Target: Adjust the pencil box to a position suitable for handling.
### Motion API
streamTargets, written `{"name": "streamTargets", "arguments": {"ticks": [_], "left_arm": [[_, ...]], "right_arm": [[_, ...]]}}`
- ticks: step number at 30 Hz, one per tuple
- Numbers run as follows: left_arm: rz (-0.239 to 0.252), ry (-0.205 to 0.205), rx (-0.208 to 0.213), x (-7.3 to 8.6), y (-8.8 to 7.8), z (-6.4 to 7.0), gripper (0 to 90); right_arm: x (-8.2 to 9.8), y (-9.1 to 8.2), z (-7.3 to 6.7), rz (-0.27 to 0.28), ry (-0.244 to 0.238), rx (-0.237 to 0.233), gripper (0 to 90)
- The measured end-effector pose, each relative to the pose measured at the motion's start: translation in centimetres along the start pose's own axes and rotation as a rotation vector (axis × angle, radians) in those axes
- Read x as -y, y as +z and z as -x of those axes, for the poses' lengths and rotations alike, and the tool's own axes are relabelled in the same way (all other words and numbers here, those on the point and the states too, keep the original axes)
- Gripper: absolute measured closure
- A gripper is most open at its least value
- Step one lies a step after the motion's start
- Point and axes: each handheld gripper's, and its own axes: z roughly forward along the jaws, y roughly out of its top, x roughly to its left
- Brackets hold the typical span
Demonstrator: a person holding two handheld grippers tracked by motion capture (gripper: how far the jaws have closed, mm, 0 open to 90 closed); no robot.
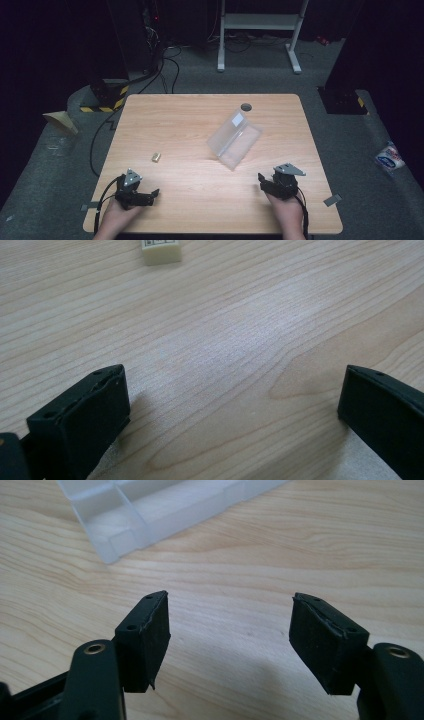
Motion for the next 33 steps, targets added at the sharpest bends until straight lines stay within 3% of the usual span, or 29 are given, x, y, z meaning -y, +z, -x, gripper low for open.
{"name": "streamTargets", "arguments": {"ticks": [14, 33], "left_arm": [[-0.001, 0.001, -0.003, 0.0, 0.0, 0.0, 0.1], [-0.002, 0.001, -0.003, 0.0, 0.0, 0.0, 0.1]], "right_arm": [[-2.9, 1.1, -2.9, 0.022, -0.054, -0.034, 39.6], [-5.2, 2.2, -5.4, 0.049, -0.076, -0.074, 44.0]]}}
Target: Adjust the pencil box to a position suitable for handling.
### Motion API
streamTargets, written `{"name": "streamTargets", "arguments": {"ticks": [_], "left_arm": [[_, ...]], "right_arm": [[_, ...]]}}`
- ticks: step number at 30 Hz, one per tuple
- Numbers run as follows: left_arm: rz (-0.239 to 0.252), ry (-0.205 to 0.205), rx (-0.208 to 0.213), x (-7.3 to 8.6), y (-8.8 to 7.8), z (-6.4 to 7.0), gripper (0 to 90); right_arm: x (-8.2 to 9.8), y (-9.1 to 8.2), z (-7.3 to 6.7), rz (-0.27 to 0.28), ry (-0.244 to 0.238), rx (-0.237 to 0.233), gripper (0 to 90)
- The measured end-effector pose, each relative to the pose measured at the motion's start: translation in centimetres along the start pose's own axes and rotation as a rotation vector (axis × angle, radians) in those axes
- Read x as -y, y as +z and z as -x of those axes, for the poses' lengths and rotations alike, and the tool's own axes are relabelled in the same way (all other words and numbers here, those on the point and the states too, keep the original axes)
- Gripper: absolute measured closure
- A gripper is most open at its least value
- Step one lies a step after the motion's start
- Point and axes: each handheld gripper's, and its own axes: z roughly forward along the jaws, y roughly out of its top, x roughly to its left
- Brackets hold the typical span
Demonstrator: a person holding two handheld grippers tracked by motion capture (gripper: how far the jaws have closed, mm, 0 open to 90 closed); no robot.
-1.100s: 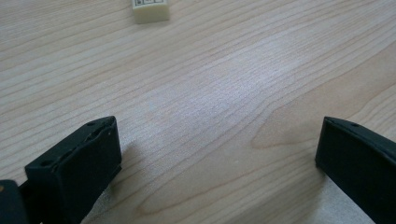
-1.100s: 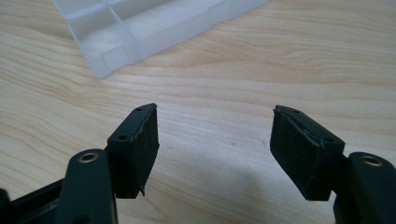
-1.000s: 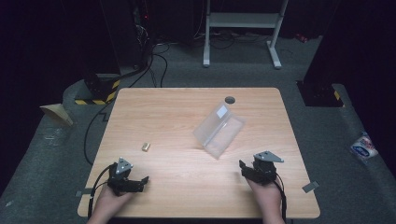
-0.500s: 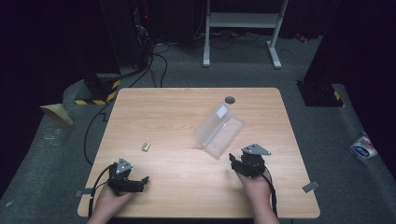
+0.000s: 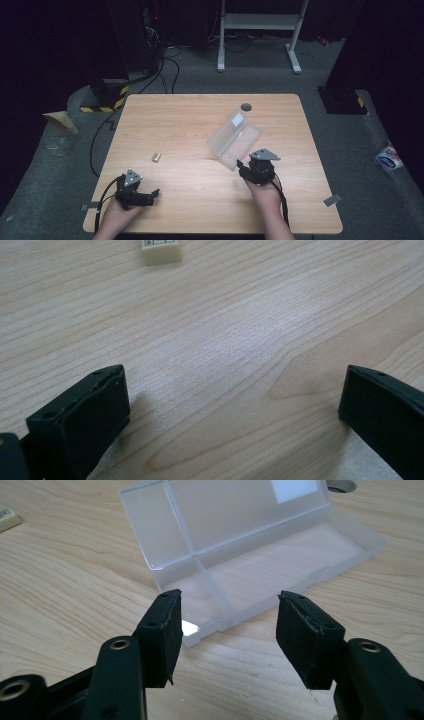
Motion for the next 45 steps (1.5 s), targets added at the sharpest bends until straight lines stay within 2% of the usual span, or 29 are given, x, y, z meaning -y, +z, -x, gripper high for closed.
{"name": "streamTargets", "arguments": {"ticks": [13, 20, 23, 24, 25, 31, 40, 45], "left_arm": [[0.0, -0.003, 0.005, 0.0, 0.0, 0.0, 0.2], [-0.001, -0.001, 0.007, 0.0, 0.0, 0.1, 0.2], [-0.001, 0.001, 0.009, 0.0, 0.0, 0.1, 0.2], [-0.001, 0.001, 0.009, 0.0, 0.0, 0.1, 0.2], [-0.001, 0.001, 0.009, 0.0, 0.0, 0.1, 0.2], [-0.001, 0.002, 0.009, 0.0, 0.0, 0.1, 0.2], [-0.002, 0.001, 0.009, 0.0, 0.0, 0.1, 0.2], [-0.001, 0.002, 0.009, 0.0, 0.0, 0.1, 0.2]], "right_arm": [[-1.0, 1.3, -1.8, -0.005, -0.052, -0.03, 49.4], [-0.8, 2.5, -2.6, -0.036, -0.07, -0.049, 54.5], [-0.6, 3.2, -3.0, -0.058, -0.074, -0.055, 59.8], [-0.4, 3.7, -3.2, -0.069, -0.076, -0.062, 65.4], [-0.4, 3.9, -3.2, -0.074, -0.079, -0.063, 65.4], [-0.2, 4.9, -3.4, -0.087, -0.081, -0.072, 78.7], [0.1, 5.4, -3.4, -0.097, -0.064, -0.057, 80.2], [0.3, 5.7, -3.5, -0.099, -0.077, -0.054, 82.0]]}}
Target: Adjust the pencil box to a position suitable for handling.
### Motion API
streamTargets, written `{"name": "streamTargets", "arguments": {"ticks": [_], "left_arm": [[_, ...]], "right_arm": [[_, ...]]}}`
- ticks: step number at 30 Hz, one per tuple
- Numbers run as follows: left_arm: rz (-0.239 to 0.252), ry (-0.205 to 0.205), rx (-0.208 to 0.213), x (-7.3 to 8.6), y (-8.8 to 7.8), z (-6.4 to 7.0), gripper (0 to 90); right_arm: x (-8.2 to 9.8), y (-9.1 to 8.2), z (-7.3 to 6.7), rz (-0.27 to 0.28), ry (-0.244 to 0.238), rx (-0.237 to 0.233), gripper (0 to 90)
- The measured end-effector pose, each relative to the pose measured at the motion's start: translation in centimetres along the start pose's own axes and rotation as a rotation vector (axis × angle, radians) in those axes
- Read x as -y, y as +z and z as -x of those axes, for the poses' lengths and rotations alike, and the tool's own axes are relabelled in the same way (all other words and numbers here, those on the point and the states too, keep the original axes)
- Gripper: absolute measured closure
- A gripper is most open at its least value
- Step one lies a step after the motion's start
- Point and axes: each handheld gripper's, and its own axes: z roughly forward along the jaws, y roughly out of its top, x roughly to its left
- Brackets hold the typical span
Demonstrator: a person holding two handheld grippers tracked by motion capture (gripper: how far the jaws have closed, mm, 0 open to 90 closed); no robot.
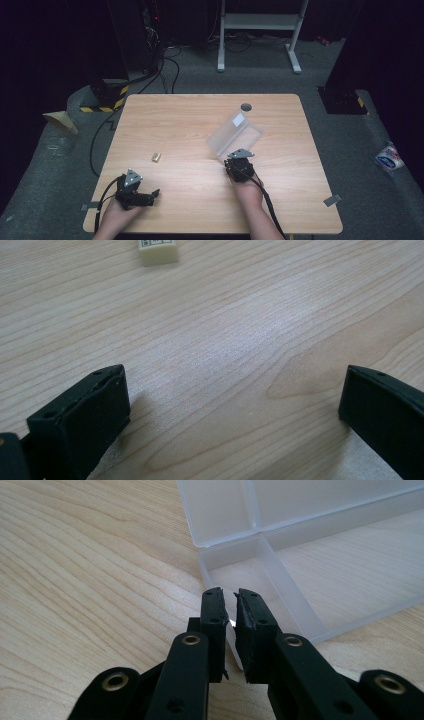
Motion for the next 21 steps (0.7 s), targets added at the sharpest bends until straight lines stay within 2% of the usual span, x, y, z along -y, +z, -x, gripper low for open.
{"name": "streamTargets", "arguments": {"ticks": [11, 21], "left_arm": [[0.0, -0.001, 0.0, 0.0, 0.0, 0.0, 0.2], [0.0, 0.0, 0.0, 0.0, 0.0, 0.0, 0.2]], "right_arm": [[-0.2, 0.6, -1.1, 0.016, -0.011, -0.023, 83.9], [-0.5, 1.5, -3.0, 0.03, -0.019, -0.058, 83.9]]}}
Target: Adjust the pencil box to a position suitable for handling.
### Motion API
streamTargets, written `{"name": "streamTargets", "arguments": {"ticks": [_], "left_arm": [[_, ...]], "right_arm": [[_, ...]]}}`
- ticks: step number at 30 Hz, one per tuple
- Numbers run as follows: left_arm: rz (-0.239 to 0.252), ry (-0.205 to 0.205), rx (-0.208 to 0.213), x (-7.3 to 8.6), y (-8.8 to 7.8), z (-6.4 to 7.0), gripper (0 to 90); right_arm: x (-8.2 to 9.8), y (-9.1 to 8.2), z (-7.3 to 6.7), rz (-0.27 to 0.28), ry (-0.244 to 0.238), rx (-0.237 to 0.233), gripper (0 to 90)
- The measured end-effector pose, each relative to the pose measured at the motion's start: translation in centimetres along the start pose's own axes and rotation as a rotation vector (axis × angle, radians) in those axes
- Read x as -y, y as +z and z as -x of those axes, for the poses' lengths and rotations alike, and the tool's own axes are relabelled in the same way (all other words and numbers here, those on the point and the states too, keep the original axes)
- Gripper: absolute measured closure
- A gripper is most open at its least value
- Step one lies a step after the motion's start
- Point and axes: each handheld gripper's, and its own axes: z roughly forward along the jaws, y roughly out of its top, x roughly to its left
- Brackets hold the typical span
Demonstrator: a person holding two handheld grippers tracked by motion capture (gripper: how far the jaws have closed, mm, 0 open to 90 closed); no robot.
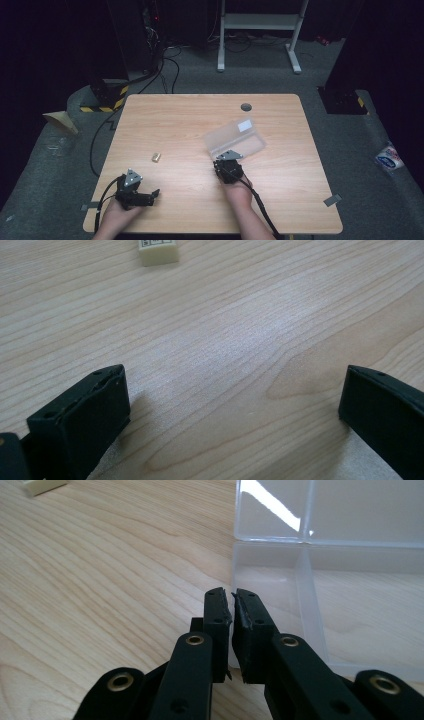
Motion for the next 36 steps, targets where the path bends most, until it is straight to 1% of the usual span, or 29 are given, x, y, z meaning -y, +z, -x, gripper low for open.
{"name": "streamTargets", "arguments": {"ticks": [1, 5, 10, 13, 14, 15, 18, 20, 21, 23, 25, 28, 30, 31, 32, 33, 35, 36], "left_arm": [[0.0, -0.001, 0.0, 0.0, 0.0, 0.0, 0.2], [0.001, -0.001, -0.001, 0.0, 0.0, 0.1, 0.4], [0.001, 0.001, 0.0, 0.0, 0.0, 0.1, 0.4], [-0.001, 0.003, -0.001, 0.1, -0.1, 0.1, 0.6], [0.0, 0.004, -0.001, 0.1, -0.1, 0.1, 0.7], [-0.001, 0.003, -0.002, 0.1, -0.1, 0.1, 0.8], [0.001, 0.003, -0.002, 0.1, -0.1, 0.1, 0.9], [0.003, 0.002, -0.003, 0.1, -0.1, 0.1, 0.9], [0.001, 0.002, -0.002, 0.1, -0.1, 0.1, 0.9], [0.001, 0.002, -0.001, 0.1, -0.1, 0.1, 0.9], [0.002, 0.002, 0.004, 0.1, -0.1, 0.0, 0.9], [0.003, 0.002, 0.005, 0.1, -0.1, 0.1, 0.9], [0.003, 0.002, 0.005, 0.1, -0.1, 0.1, 0.9], [0.003, 0.001, 0.005, 0.1, -0.1, 0.1, 0.9], [0.003, 0.001, 0.005, 0.1, -0.1, 0.1, 0.9], [0.003, 0.002, 0.005, 0.1, -0.1, 0.1, 0.9], [0.003, 0.002, 0.006, 0.1, -0.1, 0.1, 0.9], [0.003, 0.002, 0.006, 0.1, -0.1, 0.1, 0.9]], "right_arm": [[0.0, 0.1, -0.2, 0.003, -0.006, -0.003, 83.9], [-0.3, 0.5, -1.4, 0.008, -0.001, -0.013, 83.5], [-0.8, 1.0, -3.0, 0.021, -0.012, -0.04, 82.5], [-1.2, 1.3, -4.0, 0.026, -0.017, -0.058, 80.4], [-1.4, 1.2, -4.2, 0.036, -0.025, -0.062, 79.6], [-1.5, 1.0, -4.4, 0.043, -0.01, -0.067, 78.7], [-1.9, -0.1, -4.2, 0.074, -0.009, -0.068, 74.5], [-2.1, -1.3, -3.5, 0.093, -0.003, -0.05, 71.4], [-2.1, -2.0, -2.9, 0.102, 0.003, -0.04, 70.1], [-1.8, -3.4, -1.3, 0.121, 0.012, 0.006, 67.1], [-1.1, -4.5, 0.8, 0.131, 0.04, 0.056, 66.0], [0.4, -5.7, 3.8, 0.114, 0.085, 0.147, 64.1], [1.6, -6.3, 5.5, 0.098, 0.113, 0.197, 62.6], [2.1, -6.5, 6.1, 0.092, 0.124, 0.224, 61.8], [2.5, -6.7, 6.5, 0.085, 0.126, 0.238, 61.6], [3.1, -6.9, 7.1, 0.075, 0.137, 0.26, 61.5], [3.9, -7.1, 7.9, 0.064, 0.155, 0.28, 61.4], [4.2, -7.2, 8.2, 0.059, 0.171, 0.279, 61.4]]}}
